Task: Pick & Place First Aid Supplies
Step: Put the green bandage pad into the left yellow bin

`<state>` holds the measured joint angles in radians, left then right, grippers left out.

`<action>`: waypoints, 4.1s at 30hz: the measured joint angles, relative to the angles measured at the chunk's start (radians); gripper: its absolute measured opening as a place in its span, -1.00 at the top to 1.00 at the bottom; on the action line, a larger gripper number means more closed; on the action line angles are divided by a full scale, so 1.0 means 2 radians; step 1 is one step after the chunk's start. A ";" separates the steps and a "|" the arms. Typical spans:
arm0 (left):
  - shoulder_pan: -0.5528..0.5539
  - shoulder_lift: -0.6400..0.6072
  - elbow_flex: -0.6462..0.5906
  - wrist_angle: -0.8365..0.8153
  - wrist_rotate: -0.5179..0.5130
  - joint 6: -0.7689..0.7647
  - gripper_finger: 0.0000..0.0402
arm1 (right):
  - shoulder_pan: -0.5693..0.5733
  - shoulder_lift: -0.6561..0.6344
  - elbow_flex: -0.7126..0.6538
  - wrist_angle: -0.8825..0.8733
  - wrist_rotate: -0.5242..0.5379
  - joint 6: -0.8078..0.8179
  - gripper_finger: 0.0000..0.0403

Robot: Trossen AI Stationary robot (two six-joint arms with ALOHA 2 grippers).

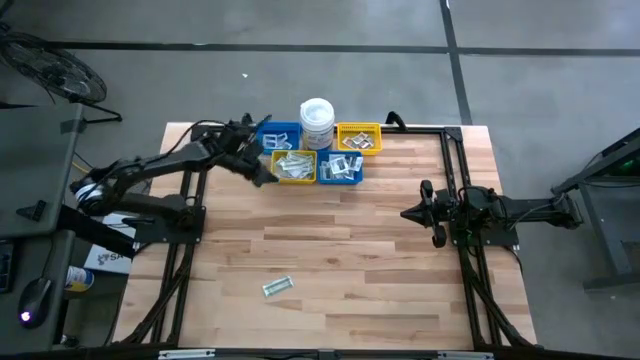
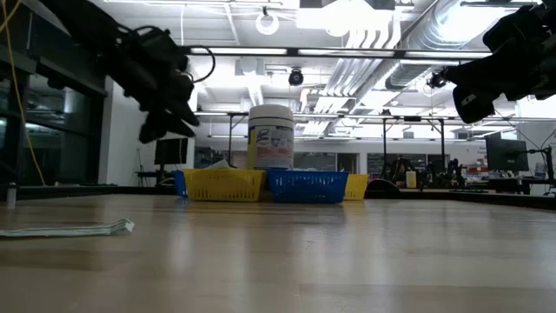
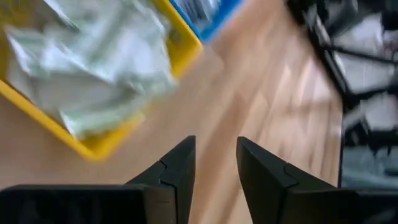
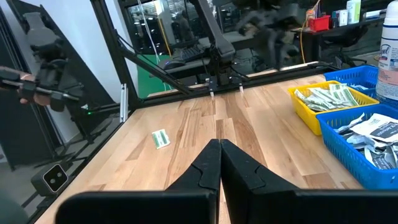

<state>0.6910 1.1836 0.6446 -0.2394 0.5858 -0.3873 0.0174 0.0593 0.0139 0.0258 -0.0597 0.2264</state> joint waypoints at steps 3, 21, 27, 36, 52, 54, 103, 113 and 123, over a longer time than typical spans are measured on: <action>-0.033 -0.035 0.000 -0.068 -0.017 0.008 0.42 | 0.000 0.000 0.000 0.000 0.000 0.000 1.00; -0.439 -0.091 -0.001 -0.151 -0.254 -0.228 0.42 | 0.000 0.000 0.000 0.000 0.000 0.000 1.00; -0.536 -0.043 0.000 -0.046 -0.324 -0.254 0.41 | 0.000 0.000 0.000 0.000 0.000 0.000 1.00; -0.572 0.095 0.009 0.085 -0.317 -0.230 0.42 | 0.000 0.002 0.000 0.000 0.000 0.000 1.00; -0.571 0.252 0.181 -0.078 -0.270 0.229 0.42 | 0.000 0.010 0.000 0.000 0.000 0.000 1.00; -0.571 0.259 0.194 -0.116 -0.271 0.279 0.42 | 0.000 0.009 0.000 0.000 0.000 0.000 1.00; -0.544 0.285 0.196 -0.088 -0.266 0.565 0.42 | 0.000 0.019 0.000 0.000 0.000 0.000 1.00; -0.545 0.306 0.197 -0.082 -0.241 0.578 0.42 | 0.000 0.019 0.000 0.000 0.000 0.000 1.00; -0.544 0.339 0.199 -0.089 -0.223 0.575 0.46 | 0.000 0.019 0.000 0.000 0.000 0.000 1.00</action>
<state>-0.3976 1.8622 1.0420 -0.4172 0.1406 0.7628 0.0177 0.0982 0.0139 0.0254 -0.0593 0.2264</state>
